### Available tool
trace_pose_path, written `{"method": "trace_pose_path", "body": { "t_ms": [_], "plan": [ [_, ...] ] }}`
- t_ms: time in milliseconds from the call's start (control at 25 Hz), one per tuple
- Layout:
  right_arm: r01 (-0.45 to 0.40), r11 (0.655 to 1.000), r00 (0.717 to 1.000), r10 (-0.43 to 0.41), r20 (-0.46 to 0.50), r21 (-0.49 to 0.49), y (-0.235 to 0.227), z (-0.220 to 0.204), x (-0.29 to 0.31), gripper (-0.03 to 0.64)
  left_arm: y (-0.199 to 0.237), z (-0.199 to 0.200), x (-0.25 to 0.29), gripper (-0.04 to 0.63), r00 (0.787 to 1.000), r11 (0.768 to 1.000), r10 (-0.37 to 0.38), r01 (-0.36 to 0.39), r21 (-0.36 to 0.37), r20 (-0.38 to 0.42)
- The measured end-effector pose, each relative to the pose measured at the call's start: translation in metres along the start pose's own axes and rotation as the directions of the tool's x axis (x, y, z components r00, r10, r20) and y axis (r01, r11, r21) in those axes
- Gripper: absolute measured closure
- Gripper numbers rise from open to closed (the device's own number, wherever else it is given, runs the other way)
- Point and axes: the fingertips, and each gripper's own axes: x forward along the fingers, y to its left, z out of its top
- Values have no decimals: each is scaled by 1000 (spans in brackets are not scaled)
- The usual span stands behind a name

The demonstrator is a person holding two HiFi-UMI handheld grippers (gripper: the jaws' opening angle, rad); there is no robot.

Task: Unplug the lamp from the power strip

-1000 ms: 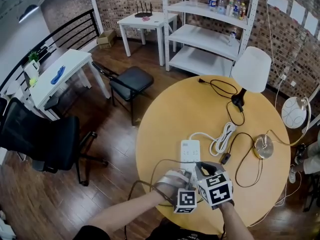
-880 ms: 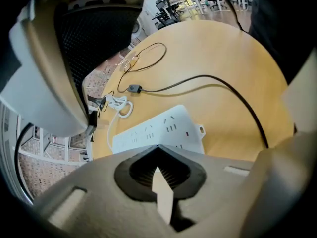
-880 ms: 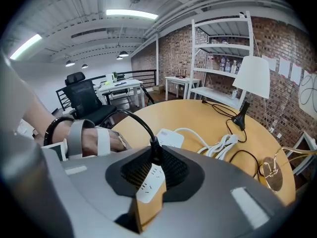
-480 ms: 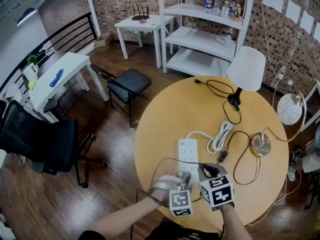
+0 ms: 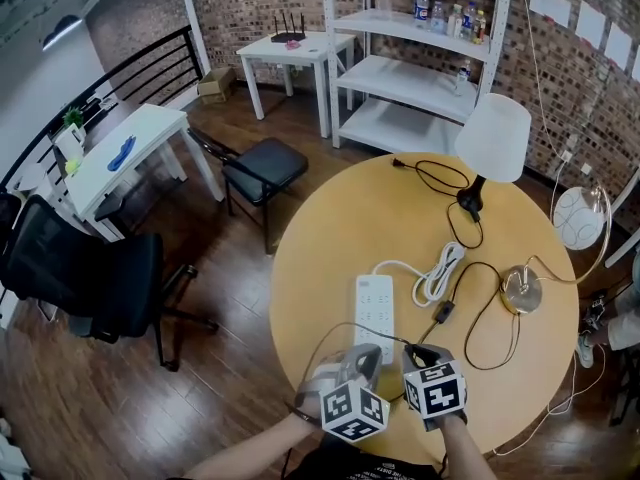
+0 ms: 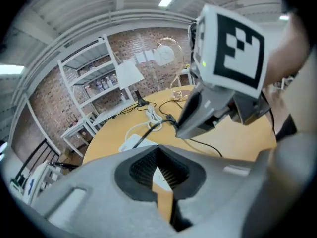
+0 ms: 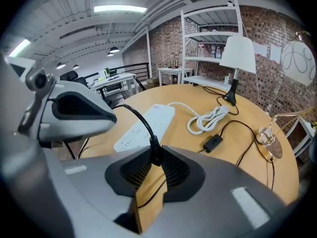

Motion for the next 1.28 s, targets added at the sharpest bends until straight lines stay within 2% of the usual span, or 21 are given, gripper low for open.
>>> {"method": "trace_pose_path", "body": {
  "t_ms": [240, 360, 440, 560, 920, 1080, 1280],
  "plan": [
    [-4, 1000, 999, 3, -39, -16, -5, -27, 6, 541, 4, 11, -10, 595, 998, 977, 42, -33, -212, 38],
    [-14, 1000, 1000, 13, -27, -21, -7, -32, 4, 528, 11, 14, -13, 595, 994, 955, 90, -71, -286, 54],
    [-31, 999, 999, 31, -14, -15, -8, -32, 0, 485, 14, 17, -16, 595, 991, 938, 116, -89, -335, 61],
    [-45, 999, 999, 45, 12, -10, -8, -30, -9, 489, 14, 21, -21, 595, 987, 910, 142, -101, -402, 73],
    [-113, 993, 979, 108, 171, 17, 3, -20, -50, 591, -3, 41, -38, 595, 969, 833, 207, -100, -544, 138],
    [-158, 987, 959, 148, 242, 19, 12, -14, -71, 615, -17, 48, -50, 595, 962, 816, 218, -85, -572, 167],
    [-211, 977, 924, 202, 325, -5, 27, -4, -105, 615, -33, 53, -70, 595, 950, 774, 254, -88, -627, 180]
  ]
}}
